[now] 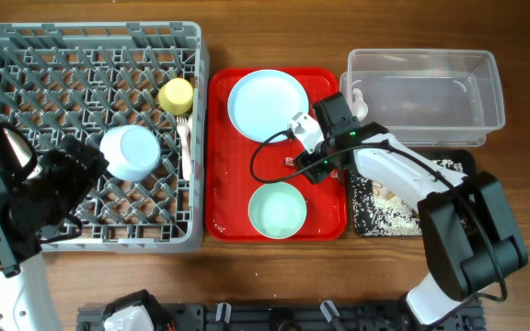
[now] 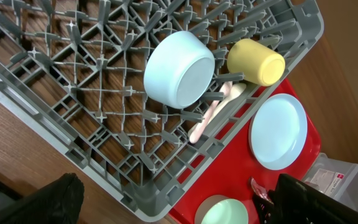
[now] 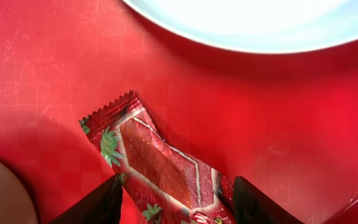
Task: Sort waste into correct bins and load items into the dishwasher rack
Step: 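Move the right gripper to the red candy wrapper and grasp it, then carry the wrapper to the clear bin and drop it in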
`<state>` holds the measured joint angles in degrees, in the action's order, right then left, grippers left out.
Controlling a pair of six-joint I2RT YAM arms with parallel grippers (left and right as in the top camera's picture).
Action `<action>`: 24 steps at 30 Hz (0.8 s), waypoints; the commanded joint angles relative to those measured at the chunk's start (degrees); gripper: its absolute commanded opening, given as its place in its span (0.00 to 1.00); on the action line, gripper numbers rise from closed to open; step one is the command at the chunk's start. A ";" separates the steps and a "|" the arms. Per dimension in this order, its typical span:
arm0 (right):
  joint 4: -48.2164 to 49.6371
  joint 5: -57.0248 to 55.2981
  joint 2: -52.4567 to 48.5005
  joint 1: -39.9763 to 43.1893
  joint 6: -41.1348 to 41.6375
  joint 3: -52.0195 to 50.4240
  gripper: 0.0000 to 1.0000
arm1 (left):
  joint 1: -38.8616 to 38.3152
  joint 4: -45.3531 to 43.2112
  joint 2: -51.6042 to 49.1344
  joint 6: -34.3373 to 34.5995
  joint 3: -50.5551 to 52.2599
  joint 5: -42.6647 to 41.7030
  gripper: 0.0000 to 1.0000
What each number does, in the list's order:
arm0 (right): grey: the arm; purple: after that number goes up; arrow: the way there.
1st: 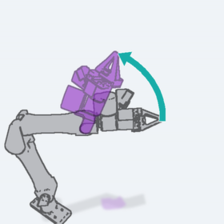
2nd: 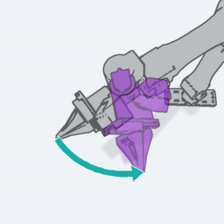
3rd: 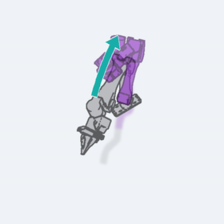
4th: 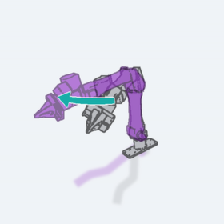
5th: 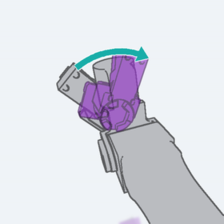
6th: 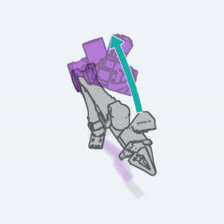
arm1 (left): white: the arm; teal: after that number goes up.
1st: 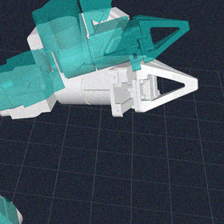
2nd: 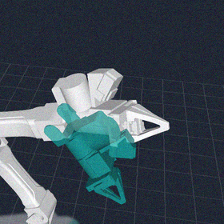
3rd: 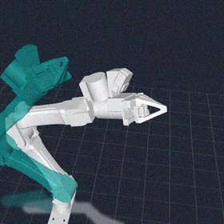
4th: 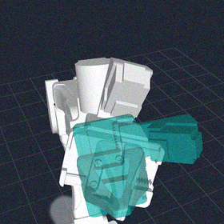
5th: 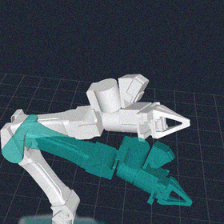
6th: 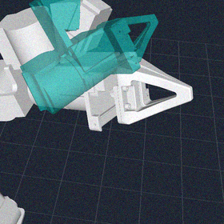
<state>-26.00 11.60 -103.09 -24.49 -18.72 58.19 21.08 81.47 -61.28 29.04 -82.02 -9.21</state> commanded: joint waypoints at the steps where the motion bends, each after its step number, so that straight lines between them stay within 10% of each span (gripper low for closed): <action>1: -0.42 1.40 -1.01 -0.04 2.71 -0.57 0.54 | 0.20 0.02 -0.09 -0.26 -0.07 0.33 1.00; 9: -1.46 1.40 -2.03 -0.04 5.42 -0.59 0.59 | 0.20 0.02 -0.09 -0.26 -0.07 0.33 1.00; 13: -2.21 1.38 -3.52 -0.04 8.48 0.11 0.21 | 0.20 0.02 -0.09 -0.26 -0.07 0.33 1.00; 18: -13.35 0.87 2.71 -0.04 11.41 12.00 0.05 | 0.20 0.02 -0.09 -0.26 -0.07 0.33 1.00; 24: -11.10 -34.73 11.43 2.58 13.29 20.22 0.04 | 0.20 0.02 -0.09 -0.26 -0.07 0.33 1.00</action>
<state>-38.13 -4.93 -92.51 -24.18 -7.22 77.95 21.08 81.47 -61.28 29.04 -82.02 -9.21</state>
